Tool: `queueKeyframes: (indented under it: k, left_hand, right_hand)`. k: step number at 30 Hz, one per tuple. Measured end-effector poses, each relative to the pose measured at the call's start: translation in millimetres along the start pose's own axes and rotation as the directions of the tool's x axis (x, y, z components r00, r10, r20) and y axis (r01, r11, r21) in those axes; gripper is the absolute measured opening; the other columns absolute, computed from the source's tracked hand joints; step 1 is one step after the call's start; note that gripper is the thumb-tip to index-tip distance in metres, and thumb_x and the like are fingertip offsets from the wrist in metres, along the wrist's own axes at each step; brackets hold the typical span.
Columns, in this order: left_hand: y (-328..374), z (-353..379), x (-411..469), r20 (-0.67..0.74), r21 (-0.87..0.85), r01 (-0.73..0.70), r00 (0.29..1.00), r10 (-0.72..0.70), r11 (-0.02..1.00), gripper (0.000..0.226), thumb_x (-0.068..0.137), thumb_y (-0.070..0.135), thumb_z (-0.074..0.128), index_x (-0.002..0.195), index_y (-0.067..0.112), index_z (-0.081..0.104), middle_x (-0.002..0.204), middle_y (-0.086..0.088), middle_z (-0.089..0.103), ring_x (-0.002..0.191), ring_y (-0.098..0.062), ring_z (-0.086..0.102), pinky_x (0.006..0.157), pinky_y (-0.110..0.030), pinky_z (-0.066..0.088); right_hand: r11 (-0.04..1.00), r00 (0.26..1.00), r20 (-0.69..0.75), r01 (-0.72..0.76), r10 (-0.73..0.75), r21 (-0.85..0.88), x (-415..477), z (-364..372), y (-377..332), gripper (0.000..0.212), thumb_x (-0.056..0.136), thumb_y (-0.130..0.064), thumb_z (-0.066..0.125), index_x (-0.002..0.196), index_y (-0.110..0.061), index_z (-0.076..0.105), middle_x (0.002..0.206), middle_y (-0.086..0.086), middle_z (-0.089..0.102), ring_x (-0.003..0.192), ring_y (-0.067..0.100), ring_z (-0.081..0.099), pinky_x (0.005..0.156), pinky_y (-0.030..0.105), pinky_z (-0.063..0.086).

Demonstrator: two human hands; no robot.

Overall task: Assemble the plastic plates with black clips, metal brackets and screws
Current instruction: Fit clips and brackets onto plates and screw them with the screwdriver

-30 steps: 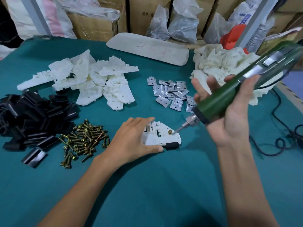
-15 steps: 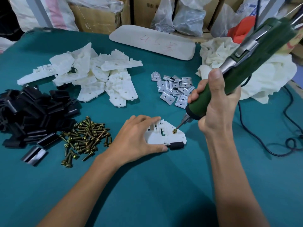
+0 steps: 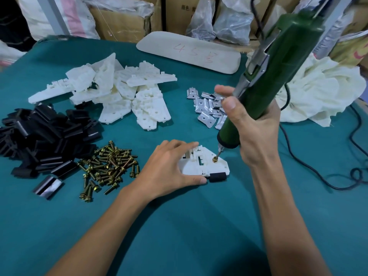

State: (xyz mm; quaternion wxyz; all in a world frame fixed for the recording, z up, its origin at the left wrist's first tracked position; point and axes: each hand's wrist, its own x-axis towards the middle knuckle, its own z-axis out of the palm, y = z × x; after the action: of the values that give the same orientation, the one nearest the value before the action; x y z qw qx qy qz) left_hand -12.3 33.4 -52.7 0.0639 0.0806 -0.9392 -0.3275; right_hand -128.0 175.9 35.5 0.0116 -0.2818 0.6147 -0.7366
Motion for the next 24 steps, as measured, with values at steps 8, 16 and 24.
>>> queueKeyframes:
  k: [8,16,24]
  left_hand:
    - [0.2,-0.6,0.4,-0.001,-0.007,0.003,1.000,-0.003,1.000,0.095,0.064,0.075,0.077,0.147,0.040,0.045,0.125,0.016,0.052,0.112,-0.006,0.040,0.095,-0.020,0.030]
    - [-1.5,-0.2,1.6,0.003,-0.021,0.006,1.000,-0.006,1.000,0.095,0.063,0.075,0.077,0.146,0.040,0.046,0.120,0.018,0.052,0.110,-0.004,0.039,0.094,-0.018,0.030]
    - [-1.1,-0.7,1.1,0.001,-0.033,0.004,1.000,-0.004,0.999,0.095,0.063,0.075,0.077,0.146,0.040,0.046,0.118,0.019,0.052,0.108,-0.003,0.038,0.093,-0.019,0.031]
  right_hand:
    - [0.999,0.998,-0.063,0.027,-0.029,-0.028,3.5,10.2,5.0,0.043,0.079,-0.033,0.078,0.080,0.001,0.052,0.056,0.005,0.057,0.040,0.025,0.054,0.047,0.031,0.047]
    - [0.999,0.996,-0.086,0.022,-0.020,0.023,6.6,5.6,17.5,0.025,0.081,-0.024,0.070,0.075,-0.007,0.052,0.051,0.001,0.055,0.038,0.027,0.050,0.048,0.034,0.046]
    - [0.998,0.996,-0.091,0.013,-0.008,0.056,9.0,6.2,19.5,0.030,0.079,-0.021,0.068,0.076,0.002,0.050,0.051,0.002,0.054,0.038,0.028,0.047,0.047,0.033,0.044]
